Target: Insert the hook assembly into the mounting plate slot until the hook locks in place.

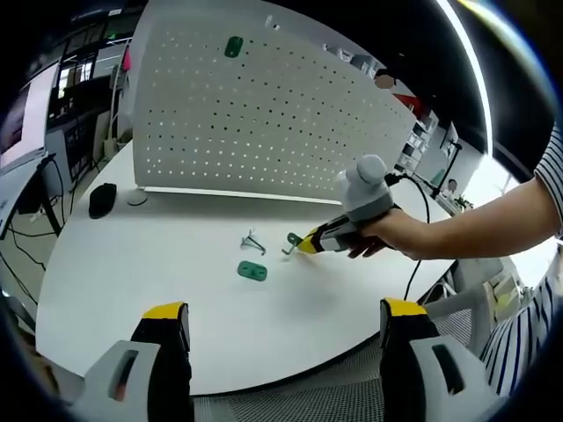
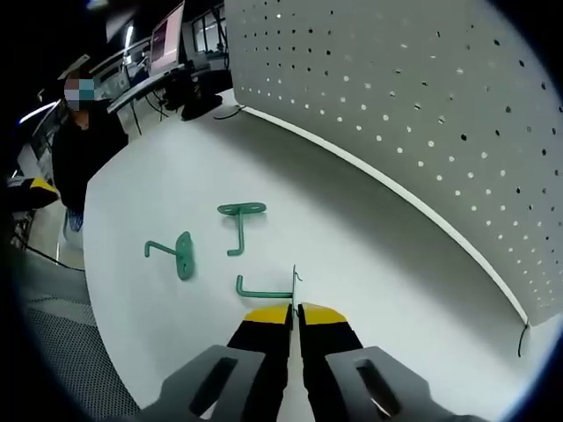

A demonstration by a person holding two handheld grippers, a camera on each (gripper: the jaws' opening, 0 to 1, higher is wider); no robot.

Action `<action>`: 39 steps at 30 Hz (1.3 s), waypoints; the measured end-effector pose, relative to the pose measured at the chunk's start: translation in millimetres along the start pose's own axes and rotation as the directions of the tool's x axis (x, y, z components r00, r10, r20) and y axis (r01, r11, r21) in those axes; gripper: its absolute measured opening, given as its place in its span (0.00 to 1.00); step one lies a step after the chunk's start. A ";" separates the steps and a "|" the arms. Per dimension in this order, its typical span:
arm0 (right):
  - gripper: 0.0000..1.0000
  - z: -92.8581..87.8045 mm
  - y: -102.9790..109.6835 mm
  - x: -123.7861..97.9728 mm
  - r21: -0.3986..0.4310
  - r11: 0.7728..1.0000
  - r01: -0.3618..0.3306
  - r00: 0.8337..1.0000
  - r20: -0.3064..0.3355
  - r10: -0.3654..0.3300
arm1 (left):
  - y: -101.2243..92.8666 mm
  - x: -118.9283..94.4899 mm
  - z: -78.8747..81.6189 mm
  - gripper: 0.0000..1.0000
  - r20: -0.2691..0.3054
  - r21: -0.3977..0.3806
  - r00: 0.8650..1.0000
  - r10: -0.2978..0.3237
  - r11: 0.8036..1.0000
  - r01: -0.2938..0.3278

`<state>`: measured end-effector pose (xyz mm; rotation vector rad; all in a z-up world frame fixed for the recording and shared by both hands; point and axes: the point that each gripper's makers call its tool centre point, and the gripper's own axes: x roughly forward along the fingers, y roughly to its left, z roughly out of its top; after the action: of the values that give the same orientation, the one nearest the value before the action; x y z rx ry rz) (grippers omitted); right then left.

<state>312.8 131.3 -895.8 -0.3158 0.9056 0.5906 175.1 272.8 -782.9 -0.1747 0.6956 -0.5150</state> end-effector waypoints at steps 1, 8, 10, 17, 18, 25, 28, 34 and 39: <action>0.00 3.3 -0.9 -3.0 0.000 1.000 0.005 1.000 0.012 -0.005 | 0.1 -0.1 0.6 0.91 0.001 -0.001 1.000 0.000 1.000 0.000; 0.00 25.0 -5.5 -20.4 0.011 0.999 0.035 0.994 0.100 -0.036 | 0.6 -0.8 8.8 0.92 0.004 0.014 1.000 -0.001 1.000 0.001; 0.00 32.0 -5.5 -25.4 0.017 0.999 0.040 0.991 0.126 -0.042 | 1.8 -1.2 16.2 0.92 0.016 0.020 1.000 -0.002 1.000 0.001; 0.00 61.8 -7.2 -51.6 0.044 0.997 0.064 0.968 0.241 -0.073 | 7.1 -1.3 46.4 0.92 0.053 0.042 0.999 0.001 0.999 -0.003; 0.00 65.1 -7.6 -54.6 0.053 0.997 0.065 0.964 0.255 -0.076 | 7.5 -1.4 49.9 0.92 0.057 0.041 0.998 0.000 0.999 -0.002; 0.00 89.9 -7.0 -87.1 0.111 0.992 0.067 0.922 0.374 -0.104 | 8.4 0.2 77.0 0.92 0.094 0.037 0.996 -0.011 0.999 0.007; 0.00 95.9 -2.0 -97.4 0.134 0.990 0.049 0.906 0.411 -0.100 | 9.1 3.0 91.2 0.91 0.116 0.018 0.993 -0.023 1.000 0.021; 0.00 101.6 10.3 -119.8 0.178 0.984 0.021 0.874 0.474 -0.104 | 6.4 9.1 111.4 0.89 0.149 -0.022 0.988 -0.048 0.998 0.052; 0.00 109.7 20.3 -137.5 0.209 0.978 -0.010 0.839 0.534 -0.106 | -7.7 15.7 120.6 0.86 0.159 -0.039 0.983 -0.091 0.994 0.098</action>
<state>305.8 154.3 -720.3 0.0249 0.3965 0.4964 260.8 256.4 -697.8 -0.2902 0.5473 -0.5695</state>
